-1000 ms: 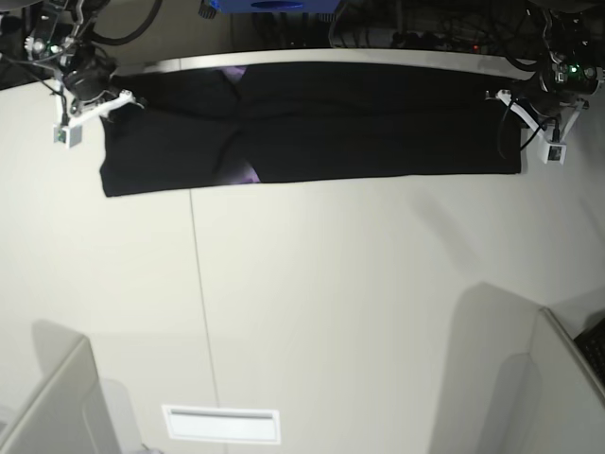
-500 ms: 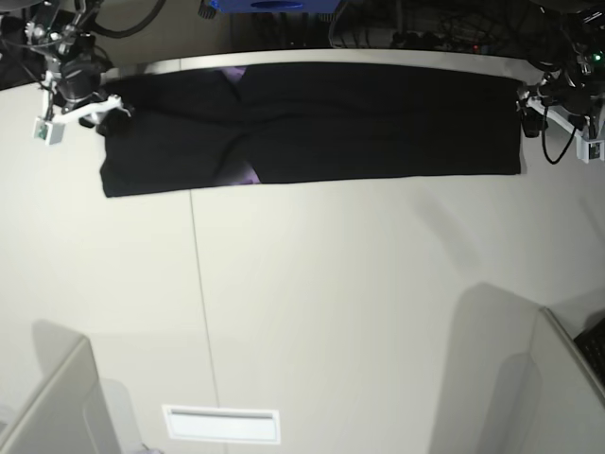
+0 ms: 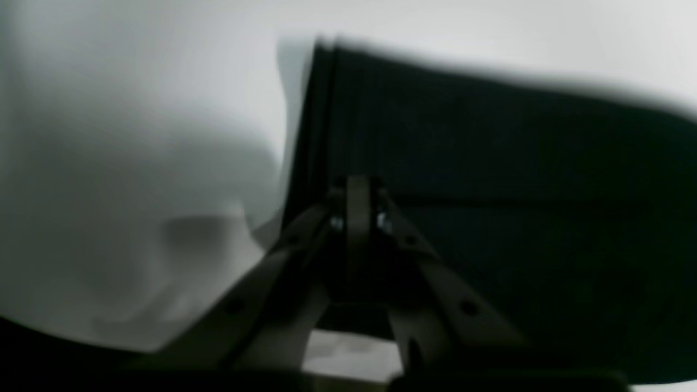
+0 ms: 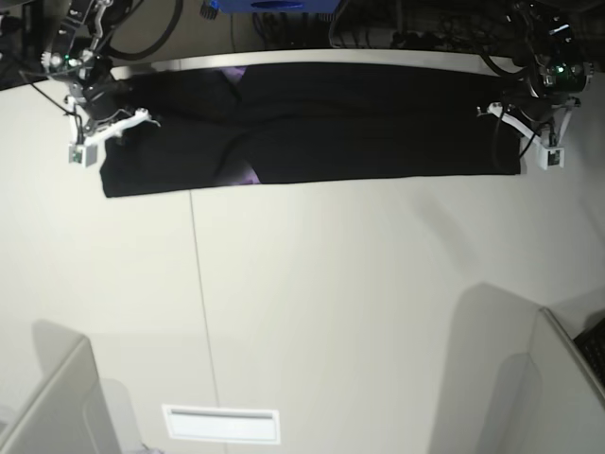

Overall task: Fold the T-shirt properly
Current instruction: 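Release the hem and raise both grippers, then grasp the folded strip's ends with both grippers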

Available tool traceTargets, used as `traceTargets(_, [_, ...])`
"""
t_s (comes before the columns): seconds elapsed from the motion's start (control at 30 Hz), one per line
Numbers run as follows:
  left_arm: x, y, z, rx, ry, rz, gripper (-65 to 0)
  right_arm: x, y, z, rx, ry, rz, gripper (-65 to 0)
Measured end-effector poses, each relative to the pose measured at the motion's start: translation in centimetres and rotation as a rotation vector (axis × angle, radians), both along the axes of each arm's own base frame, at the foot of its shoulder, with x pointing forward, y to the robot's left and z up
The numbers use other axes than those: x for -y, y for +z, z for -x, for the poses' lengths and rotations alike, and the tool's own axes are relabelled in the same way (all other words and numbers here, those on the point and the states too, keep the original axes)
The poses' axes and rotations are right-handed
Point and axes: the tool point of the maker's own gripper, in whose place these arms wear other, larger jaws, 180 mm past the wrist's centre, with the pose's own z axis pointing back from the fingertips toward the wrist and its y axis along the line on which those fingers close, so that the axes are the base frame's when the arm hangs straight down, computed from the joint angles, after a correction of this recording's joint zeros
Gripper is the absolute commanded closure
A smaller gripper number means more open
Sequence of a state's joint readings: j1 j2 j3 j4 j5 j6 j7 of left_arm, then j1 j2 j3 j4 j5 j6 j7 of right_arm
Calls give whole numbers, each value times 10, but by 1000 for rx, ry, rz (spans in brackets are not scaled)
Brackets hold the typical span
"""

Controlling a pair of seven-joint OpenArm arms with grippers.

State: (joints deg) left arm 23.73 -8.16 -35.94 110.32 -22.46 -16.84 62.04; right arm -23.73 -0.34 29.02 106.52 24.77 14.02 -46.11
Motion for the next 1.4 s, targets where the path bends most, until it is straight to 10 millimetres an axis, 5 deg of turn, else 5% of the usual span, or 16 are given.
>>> traceTargets(0.23, [17,-39,-17,-95,-45,-10,0,10,-30,-15,-44,-33,-2,0])
traceTargets(0.33, [19,-46,-40,-73,-50,11,0,10,-32,-27,-31,-39,-11,0])
traceTargets(0.63, [26,-38,-82,-24,-44,40,0,18,-33,-60,16,-57,-29,0])
traceTargets(0.9, [29,-28,-83,-7,-49,34,0,32,-26,-61,-3,-85,10,0])
traceTargets(1.17, [3,34,-97,156,-8,-59,0,30,15,-75,106,-72,63,0])
traceTargets(1.37, [-36,42,-62,99,22,-118,0,24,65,-75,225,-43,129,0])
traceTargets(1.4, [-47,42,-55,97,40,-127,-71,23,69,-74,237,-39,134,0])
